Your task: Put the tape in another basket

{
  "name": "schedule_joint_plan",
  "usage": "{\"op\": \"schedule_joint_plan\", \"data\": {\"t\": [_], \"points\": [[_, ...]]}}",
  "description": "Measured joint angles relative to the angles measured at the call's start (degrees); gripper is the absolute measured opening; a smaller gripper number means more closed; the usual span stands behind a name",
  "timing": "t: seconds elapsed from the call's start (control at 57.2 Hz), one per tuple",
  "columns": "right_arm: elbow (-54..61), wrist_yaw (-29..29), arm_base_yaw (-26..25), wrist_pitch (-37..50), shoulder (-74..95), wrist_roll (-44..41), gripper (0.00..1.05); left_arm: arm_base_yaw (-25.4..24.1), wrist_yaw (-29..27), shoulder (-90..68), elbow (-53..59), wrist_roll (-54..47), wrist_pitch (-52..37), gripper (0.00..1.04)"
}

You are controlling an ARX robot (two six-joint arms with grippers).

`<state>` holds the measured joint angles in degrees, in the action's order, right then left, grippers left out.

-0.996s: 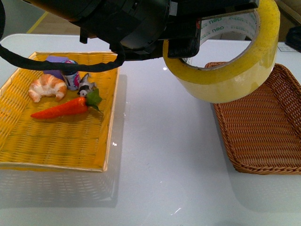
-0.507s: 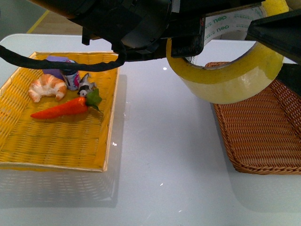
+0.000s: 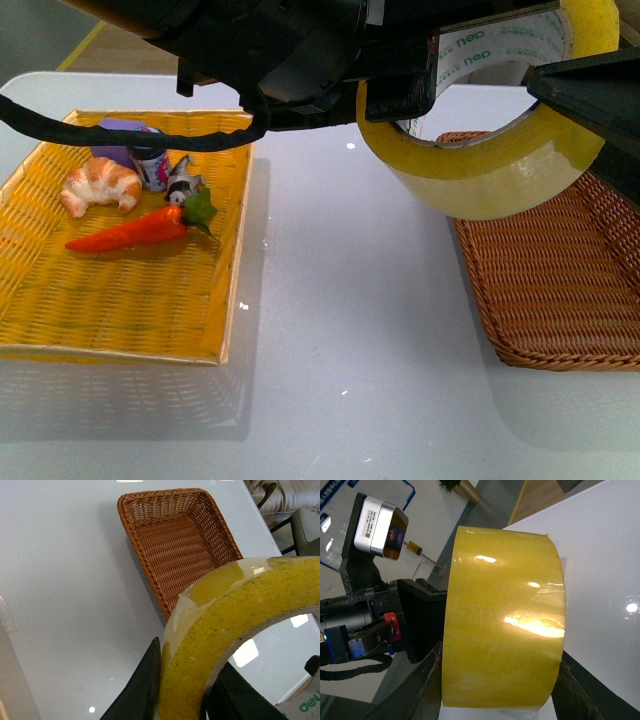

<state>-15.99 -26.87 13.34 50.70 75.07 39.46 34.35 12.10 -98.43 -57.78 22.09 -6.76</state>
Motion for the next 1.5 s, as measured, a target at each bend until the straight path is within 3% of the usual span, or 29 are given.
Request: {"op": "schedule_joint_plan", "data": {"t": [0.524,0.873,0.926,0.996,1.083,1.415,1.502], "points": [[0.0,0.3,-2.0,-0.6,0.2,0.0,0.48,-2.0,0.6,6.9,2.4,-0.2,-1.8,0.97],[0.1,-0.2,-7.8,1.1,0.7,3.5,0.48,-8.2,1.7,15.0,8.0,-0.9,-6.9,0.96],[0.1,-0.2,-8.5,1.4,0.9,4.1,0.48,-8.2,-6.0,16.1,10.8,-4.0,-13.2,0.91],[0.1,-0.5,-9.3,1.9,1.2,4.7,0.48,-9.0,-23.2,18.8,18.3,-11.1,-27.8,0.78],[0.1,-0.8,-10.1,2.4,1.6,5.0,0.48,-11.6,-32.1,22.9,25.4,-16.7,-35.8,0.64],[-1.4,-2.7,-15.0,6.3,8.2,6.6,0.48,-20.7,-25.2,37.0,42.3,-21.1,-38.6,0.05],[-3.1,-2.6,-17.1,7.9,11.7,7.4,0.48,-22.3,-23.5,40.0,44.7,-21.3,-38.3,0.02]]}}
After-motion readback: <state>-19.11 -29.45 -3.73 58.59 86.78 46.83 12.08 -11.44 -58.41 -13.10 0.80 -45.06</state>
